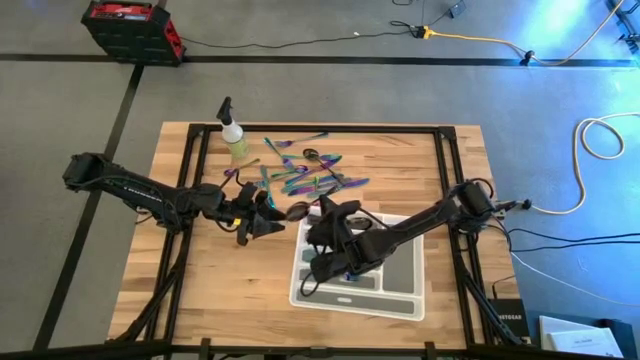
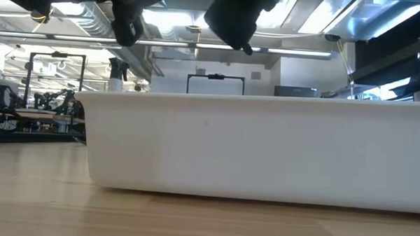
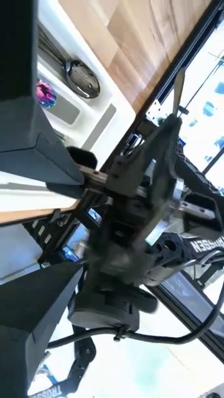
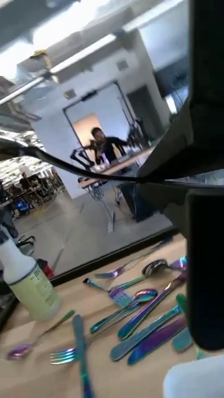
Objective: Sort silverware
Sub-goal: Put the black spoon into the white silverware tray
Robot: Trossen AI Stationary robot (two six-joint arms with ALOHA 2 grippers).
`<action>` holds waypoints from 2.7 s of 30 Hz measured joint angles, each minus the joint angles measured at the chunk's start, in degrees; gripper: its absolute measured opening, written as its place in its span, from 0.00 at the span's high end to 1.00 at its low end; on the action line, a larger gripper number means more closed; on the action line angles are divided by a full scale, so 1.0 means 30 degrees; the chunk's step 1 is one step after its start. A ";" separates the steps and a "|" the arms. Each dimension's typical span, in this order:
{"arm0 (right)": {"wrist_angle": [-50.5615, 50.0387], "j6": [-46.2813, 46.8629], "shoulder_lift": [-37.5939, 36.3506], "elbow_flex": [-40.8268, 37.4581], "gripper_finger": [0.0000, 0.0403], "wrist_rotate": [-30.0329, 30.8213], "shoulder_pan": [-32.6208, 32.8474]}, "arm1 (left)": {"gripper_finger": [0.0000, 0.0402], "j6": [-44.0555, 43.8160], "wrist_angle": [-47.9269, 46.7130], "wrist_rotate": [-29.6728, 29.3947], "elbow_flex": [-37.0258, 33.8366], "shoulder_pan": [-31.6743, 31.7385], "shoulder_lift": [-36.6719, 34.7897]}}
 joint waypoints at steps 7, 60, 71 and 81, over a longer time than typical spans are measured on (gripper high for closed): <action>-0.4288 1.1731 -0.0933 0.0000 1.00 -0.1548 0.0100 | 0.49 0.3853 -0.1267 -0.0224 0.0000 0.0000 0.0000; 0.4480 1.3882 -0.1293 0.0000 1.00 -0.6838 -0.0711 | 0.56 1.7403 0.3723 -0.5807 0.0000 -0.0045 0.6564; 0.5476 1.3803 -0.1293 0.0000 1.00 -0.6270 -0.1198 | 0.52 1.6487 0.4649 -0.8767 0.1085 0.0004 0.6759; 0.5803 1.3609 -0.1293 0.0000 1.00 -0.6189 -0.1293 | 0.52 1.5578 0.4472 -0.9601 0.2384 0.0000 0.9308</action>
